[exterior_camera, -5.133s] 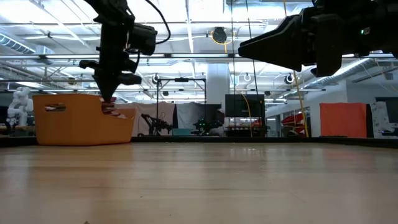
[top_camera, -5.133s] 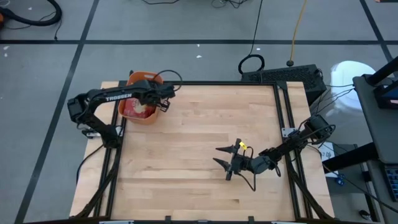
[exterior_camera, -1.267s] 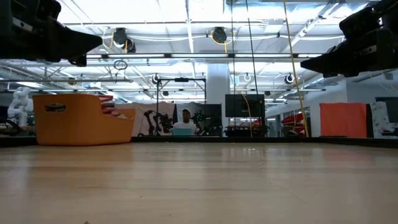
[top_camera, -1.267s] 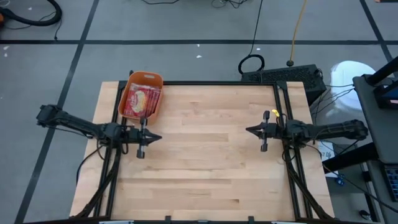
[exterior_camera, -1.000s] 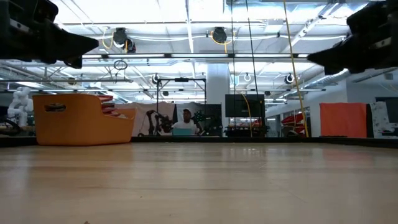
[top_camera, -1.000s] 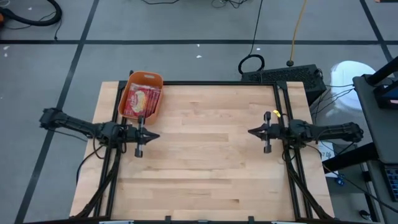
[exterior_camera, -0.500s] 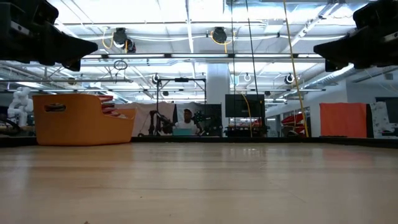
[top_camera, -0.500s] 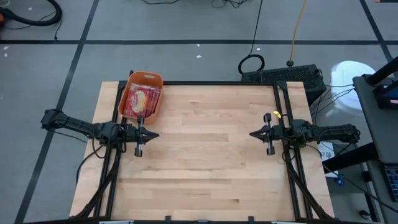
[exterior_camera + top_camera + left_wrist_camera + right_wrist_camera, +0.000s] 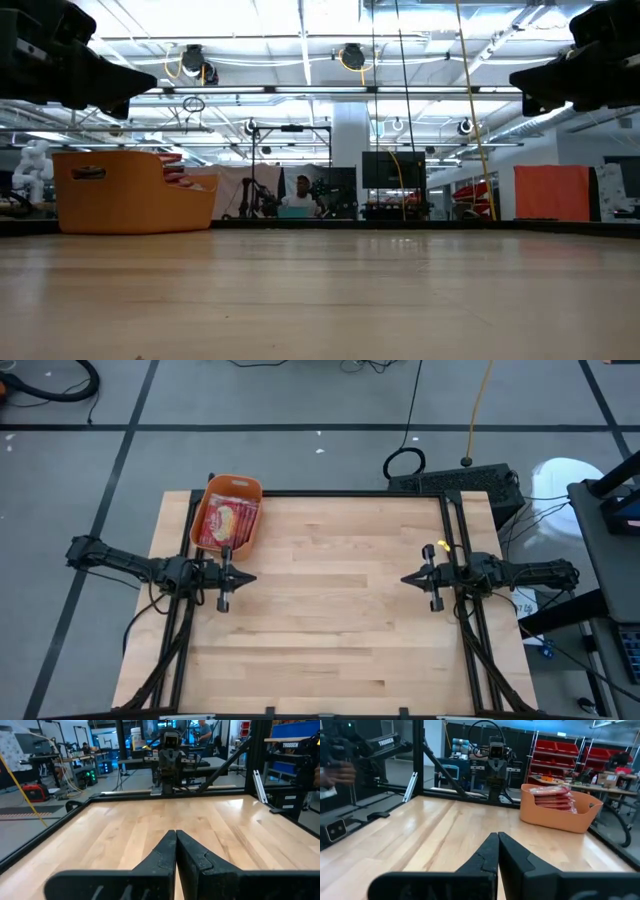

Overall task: Sort popcorn bags into baskets
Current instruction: Return to Home Position

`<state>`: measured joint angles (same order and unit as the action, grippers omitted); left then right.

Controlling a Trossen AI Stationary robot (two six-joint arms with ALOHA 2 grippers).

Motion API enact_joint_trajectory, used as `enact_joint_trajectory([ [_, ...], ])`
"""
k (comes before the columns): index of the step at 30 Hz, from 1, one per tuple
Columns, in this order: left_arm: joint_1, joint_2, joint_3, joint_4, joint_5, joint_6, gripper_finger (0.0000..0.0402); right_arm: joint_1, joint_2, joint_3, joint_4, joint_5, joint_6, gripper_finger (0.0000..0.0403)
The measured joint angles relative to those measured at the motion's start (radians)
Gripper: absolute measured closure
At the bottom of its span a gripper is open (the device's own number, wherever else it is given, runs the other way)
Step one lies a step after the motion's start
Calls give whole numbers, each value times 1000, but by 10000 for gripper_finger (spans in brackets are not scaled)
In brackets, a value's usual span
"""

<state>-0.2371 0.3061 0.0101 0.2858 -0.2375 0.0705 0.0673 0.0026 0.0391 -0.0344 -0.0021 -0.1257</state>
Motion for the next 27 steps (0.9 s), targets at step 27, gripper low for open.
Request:
enact_joint_trajectory([
  [27,0,0,0,-7,0,11,392,6,1,-25,64,53,102,403],
])
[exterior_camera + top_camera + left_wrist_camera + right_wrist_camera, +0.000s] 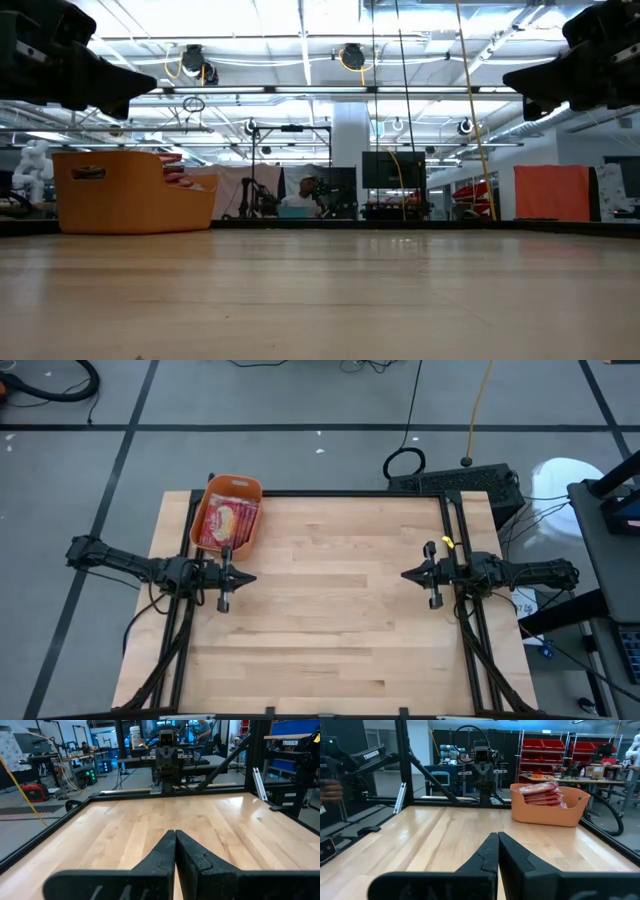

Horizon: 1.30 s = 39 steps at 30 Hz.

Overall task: Sort popcorn bags into baskets
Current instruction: Return to Home Position

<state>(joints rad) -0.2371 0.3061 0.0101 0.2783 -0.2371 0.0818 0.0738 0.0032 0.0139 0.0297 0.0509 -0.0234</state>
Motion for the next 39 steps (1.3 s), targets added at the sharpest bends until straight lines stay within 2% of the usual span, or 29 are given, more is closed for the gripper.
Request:
enact_joint_trajectory([
  [10,29,0,0,-23,9,48,392,0,0,0,5,0,-19,403],
  [16,109,-1,0,-6,124,45,392,0,0,0,8,0,-22,403],
  [19,142,-16,0,-16,150,42,392,0,0,0,8,0,-22,403],
  [27,151,-108,0,-194,161,-31,392,0,0,0,9,0,-22,403],
  [39,142,-299,2,-258,197,22,392,0,0,0,10,0,-22,403],
])
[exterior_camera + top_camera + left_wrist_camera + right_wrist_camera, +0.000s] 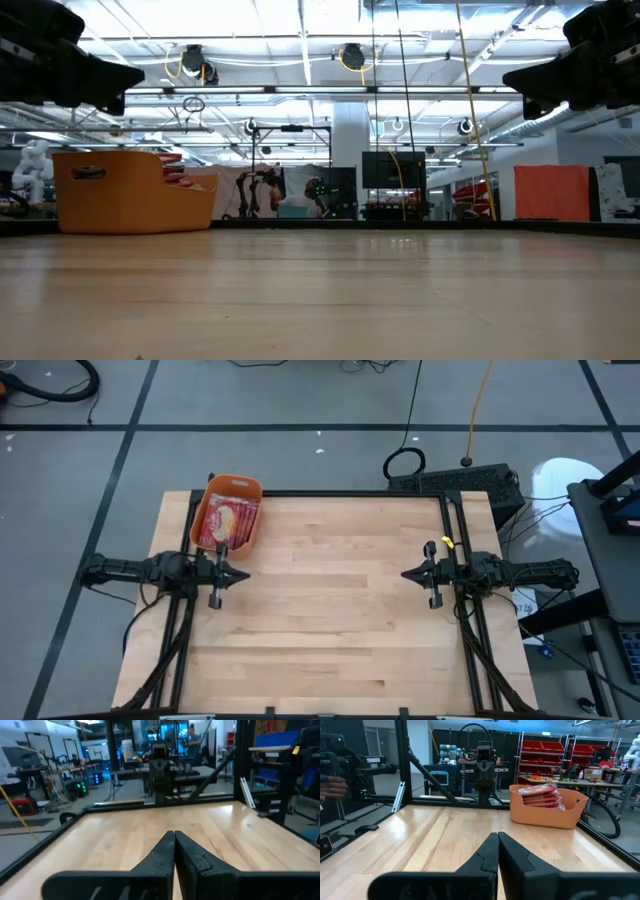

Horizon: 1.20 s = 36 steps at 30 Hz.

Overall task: Sort popcorn bags into baskets
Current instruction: Return to Home Position

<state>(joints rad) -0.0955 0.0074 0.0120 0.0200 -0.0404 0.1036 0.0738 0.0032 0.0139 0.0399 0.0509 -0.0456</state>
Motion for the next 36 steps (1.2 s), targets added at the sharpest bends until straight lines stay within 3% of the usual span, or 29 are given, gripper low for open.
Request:
enact_joint_trajectory([
  [13,3,0,0,-8,15,-2,392,0,0,0,0,0,0,403],
  [19,3,-1,-2,44,18,-108,392,0,0,0,1,0,0,403],
  [27,3,0,-2,55,15,-107,392,0,0,0,1,0,0,403],
  [36,3,31,1,-10,19,-103,392,0,0,0,1,0,0,403],
])
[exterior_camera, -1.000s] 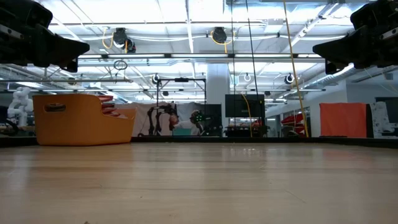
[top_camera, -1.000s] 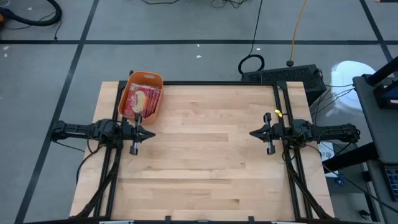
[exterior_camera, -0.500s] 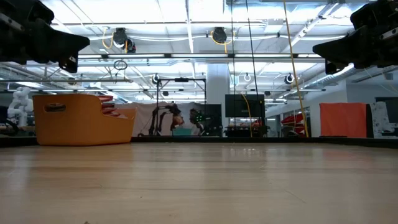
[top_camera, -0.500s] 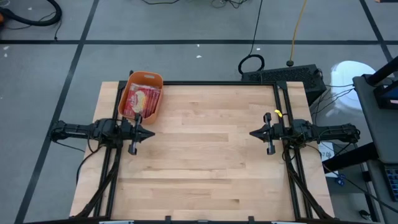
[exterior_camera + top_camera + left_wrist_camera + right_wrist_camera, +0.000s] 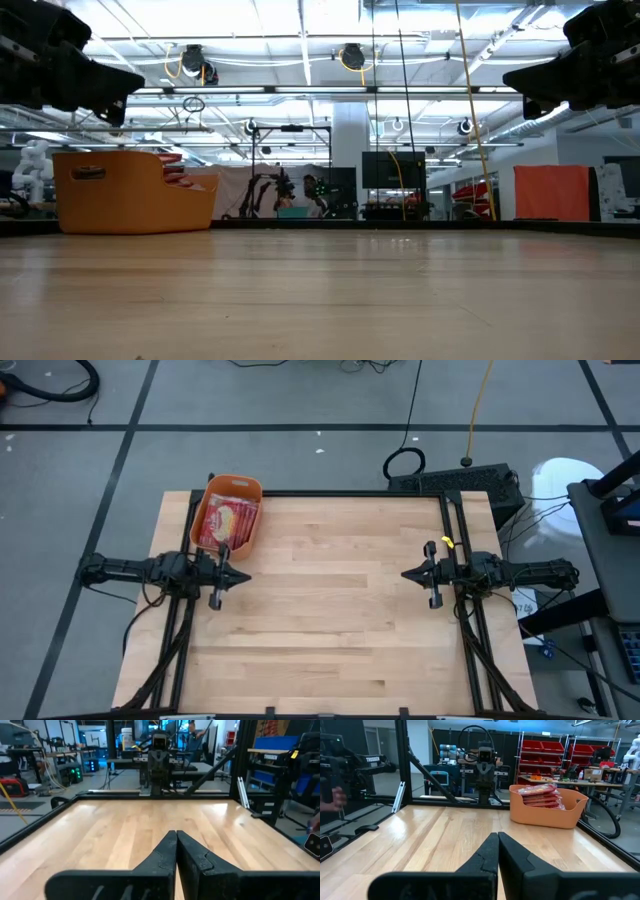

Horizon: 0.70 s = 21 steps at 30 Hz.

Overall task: Sort popcorn bags into baskets
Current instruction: Return to Home Position

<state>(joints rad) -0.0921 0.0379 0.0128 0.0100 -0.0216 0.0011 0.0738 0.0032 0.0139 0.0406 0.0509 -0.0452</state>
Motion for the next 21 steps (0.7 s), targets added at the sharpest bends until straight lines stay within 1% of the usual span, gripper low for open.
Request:
enact_joint_trajectory([
  [21,0,10,0,5,-5,-6,392,0,0,0,0,0,0,403],
])
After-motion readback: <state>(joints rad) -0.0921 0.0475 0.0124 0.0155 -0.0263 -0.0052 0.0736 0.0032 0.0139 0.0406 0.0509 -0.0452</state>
